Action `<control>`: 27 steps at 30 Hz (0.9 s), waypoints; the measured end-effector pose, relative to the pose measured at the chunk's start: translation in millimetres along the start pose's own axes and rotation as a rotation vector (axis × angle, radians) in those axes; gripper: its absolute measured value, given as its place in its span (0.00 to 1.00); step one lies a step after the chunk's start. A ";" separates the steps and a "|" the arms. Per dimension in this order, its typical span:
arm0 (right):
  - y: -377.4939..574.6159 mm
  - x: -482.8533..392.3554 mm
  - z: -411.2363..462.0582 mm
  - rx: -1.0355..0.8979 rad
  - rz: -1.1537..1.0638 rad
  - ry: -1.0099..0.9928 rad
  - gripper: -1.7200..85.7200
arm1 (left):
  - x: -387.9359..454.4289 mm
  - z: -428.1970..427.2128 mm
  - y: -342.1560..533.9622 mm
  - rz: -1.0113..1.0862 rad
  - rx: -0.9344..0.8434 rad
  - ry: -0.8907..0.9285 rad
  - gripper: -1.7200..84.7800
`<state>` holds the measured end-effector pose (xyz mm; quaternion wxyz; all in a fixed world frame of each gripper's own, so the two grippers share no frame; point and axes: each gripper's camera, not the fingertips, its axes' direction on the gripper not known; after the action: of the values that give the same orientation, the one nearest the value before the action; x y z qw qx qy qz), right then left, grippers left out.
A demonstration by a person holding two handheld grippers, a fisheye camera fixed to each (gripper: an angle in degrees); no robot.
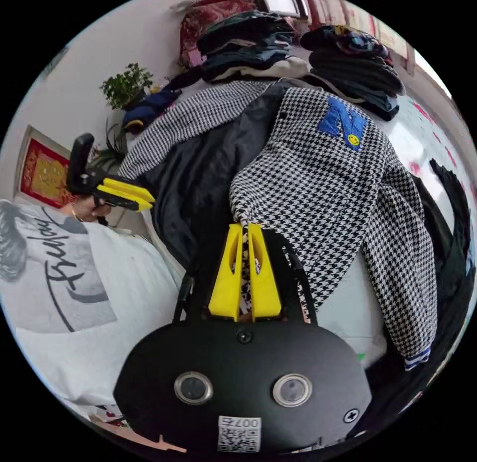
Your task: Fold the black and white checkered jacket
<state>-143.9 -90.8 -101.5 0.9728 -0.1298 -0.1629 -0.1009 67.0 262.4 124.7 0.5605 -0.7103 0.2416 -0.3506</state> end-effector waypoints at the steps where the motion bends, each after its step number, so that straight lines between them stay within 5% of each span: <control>1: 2.4 9.5 -20.4 0.084 0.032 -0.139 0.03 | -0.9 -5.3 0.7 0.016 0.022 0.028 0.09; 3: 23.9 61.7 -64.4 0.381 0.162 -0.739 0.02 | -0.6 -10.4 -0.5 0.057 0.054 0.082 0.10; 5: 39.0 88.8 -56.3 0.476 0.252 -1.025 0.02 | -2.3 -8.7 -4.8 0.090 0.071 0.131 0.12; 7: 41.8 83.6 -41.1 0.371 0.273 -0.918 0.02 | -12.1 4.3 -13.6 0.091 0.044 0.185 0.14; 11: 32.9 32.8 29.2 -0.137 0.229 -0.340 0.04 | -37.6 21.6 -15.8 0.025 0.011 0.241 0.15; 13: 27.8 18.4 48.1 -0.259 0.161 -0.285 0.05 | -51.1 32.6 -9.3 0.004 -0.051 0.233 0.15; 21: -99.1 -4.2 23.1 -0.086 -0.106 0.202 0.09 | -58.4 34.5 -7.9 0.047 -0.083 0.217 0.16; 27: -232.7 44.6 86.1 -0.122 -0.130 0.370 0.11 | -49.0 53.6 -41.3 0.155 -0.145 0.217 0.16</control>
<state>-183.1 -293.2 43.6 0.9680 -0.1569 0.0167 -0.1950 74.9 342.6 146.7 0.5039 -0.6861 0.3793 -0.3626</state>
